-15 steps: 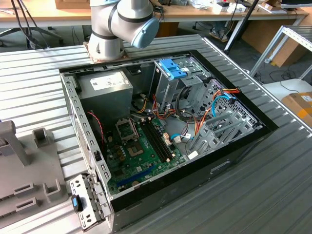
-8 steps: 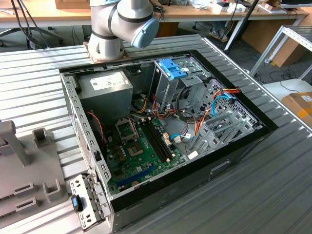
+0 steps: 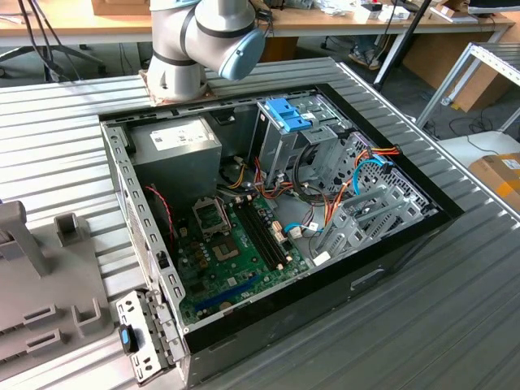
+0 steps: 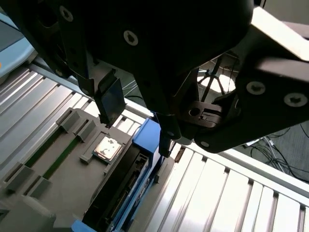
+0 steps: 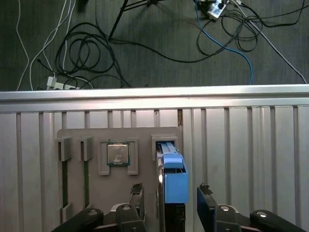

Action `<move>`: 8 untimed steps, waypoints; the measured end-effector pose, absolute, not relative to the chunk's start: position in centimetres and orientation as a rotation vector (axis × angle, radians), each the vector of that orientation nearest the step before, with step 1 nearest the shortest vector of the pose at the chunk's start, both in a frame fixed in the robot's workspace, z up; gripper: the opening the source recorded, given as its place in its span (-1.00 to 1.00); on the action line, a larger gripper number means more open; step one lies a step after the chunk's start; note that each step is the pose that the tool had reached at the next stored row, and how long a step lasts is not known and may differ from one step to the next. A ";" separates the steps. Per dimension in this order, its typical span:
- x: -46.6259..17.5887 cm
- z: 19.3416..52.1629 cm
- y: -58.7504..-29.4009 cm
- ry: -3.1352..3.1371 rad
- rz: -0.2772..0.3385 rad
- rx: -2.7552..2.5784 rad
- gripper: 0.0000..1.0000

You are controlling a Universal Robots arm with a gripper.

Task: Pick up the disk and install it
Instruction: 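Pick up the disk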

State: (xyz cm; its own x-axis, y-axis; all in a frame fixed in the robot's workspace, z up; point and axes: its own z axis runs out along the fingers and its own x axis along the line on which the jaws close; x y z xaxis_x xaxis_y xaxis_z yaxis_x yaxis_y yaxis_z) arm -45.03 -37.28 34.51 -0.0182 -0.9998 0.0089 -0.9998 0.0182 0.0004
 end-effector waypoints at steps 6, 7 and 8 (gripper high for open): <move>-45.0 33.5 -37.3 -2.206 0.008 2.230 0.11; -45.0 33.5 -37.3 -2.204 0.004 2.233 0.11; -45.0 33.5 -37.3 -2.204 0.003 2.235 0.11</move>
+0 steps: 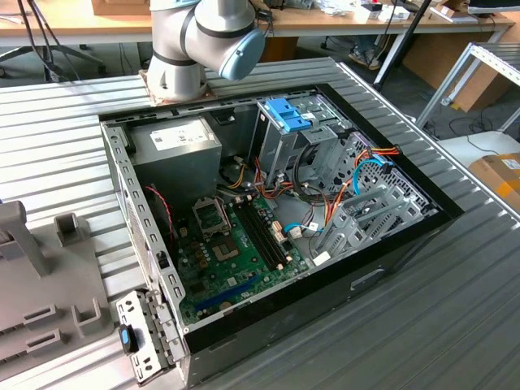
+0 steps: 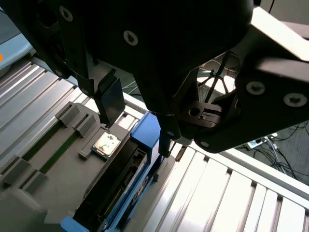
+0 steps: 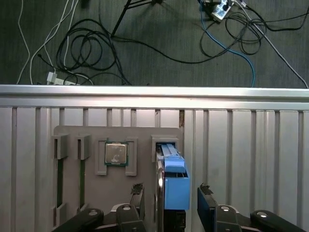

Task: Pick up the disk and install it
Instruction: 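Pick up the disk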

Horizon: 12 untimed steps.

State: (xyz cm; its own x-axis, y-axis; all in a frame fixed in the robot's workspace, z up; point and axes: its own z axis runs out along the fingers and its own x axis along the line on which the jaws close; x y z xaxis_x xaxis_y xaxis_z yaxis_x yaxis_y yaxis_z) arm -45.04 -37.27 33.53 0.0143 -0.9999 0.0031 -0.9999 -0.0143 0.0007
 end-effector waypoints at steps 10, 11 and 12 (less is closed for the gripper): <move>-45.1 33.0 -37.3 -2.214 -0.020 2.247 0.11; -45.1 32.8 -37.3 -2.214 -0.020 2.247 0.11; -45.1 32.6 -37.3 -2.214 -0.020 2.247 0.11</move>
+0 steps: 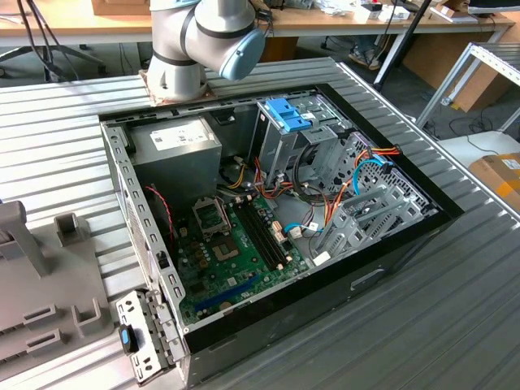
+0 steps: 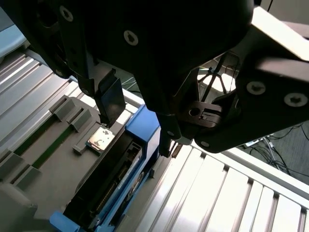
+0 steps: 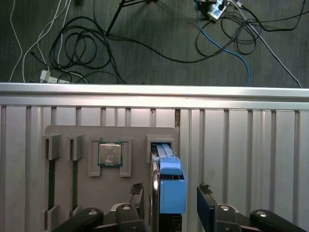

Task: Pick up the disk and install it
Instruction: 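Pick up the disk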

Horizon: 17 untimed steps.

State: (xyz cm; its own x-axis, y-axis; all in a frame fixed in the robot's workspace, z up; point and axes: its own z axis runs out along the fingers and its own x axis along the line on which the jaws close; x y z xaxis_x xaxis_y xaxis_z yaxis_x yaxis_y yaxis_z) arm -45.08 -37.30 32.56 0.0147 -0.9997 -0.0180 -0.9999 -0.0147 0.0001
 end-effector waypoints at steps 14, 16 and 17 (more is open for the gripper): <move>-45.1 31.2 -37.3 2.196 0.020 -2.229 0.11; -45.1 31.2 -37.3 2.196 0.020 -2.229 0.11; -45.1 31.2 -37.3 2.196 0.020 -2.229 0.11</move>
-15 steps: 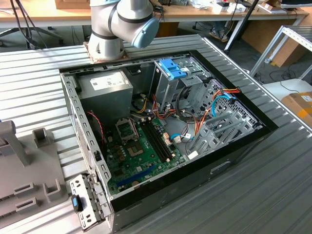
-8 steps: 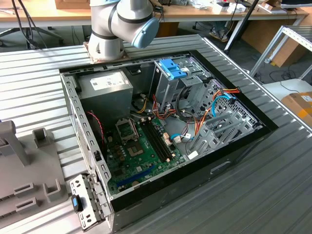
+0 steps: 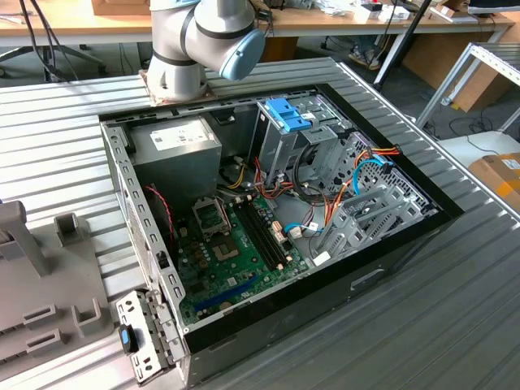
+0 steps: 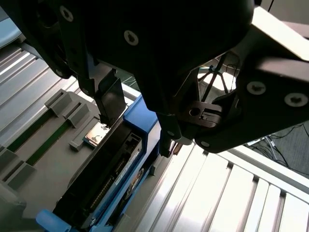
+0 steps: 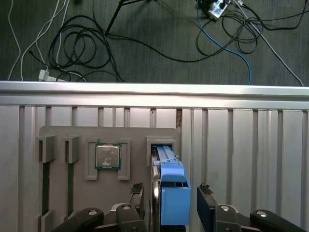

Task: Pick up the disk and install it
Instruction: 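Pick up the disk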

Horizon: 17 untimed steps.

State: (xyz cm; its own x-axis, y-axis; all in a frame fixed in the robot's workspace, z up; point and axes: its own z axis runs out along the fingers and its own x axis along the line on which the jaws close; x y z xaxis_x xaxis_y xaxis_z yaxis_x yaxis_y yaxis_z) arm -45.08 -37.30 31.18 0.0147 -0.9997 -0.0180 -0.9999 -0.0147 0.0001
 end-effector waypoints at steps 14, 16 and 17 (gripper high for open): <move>-45.3 31.2 -37.3 2.196 0.020 -2.229 0.11; -45.3 31.2 -37.3 2.196 0.020 -2.229 0.11; -45.3 31.2 -37.3 2.196 0.020 -2.229 0.11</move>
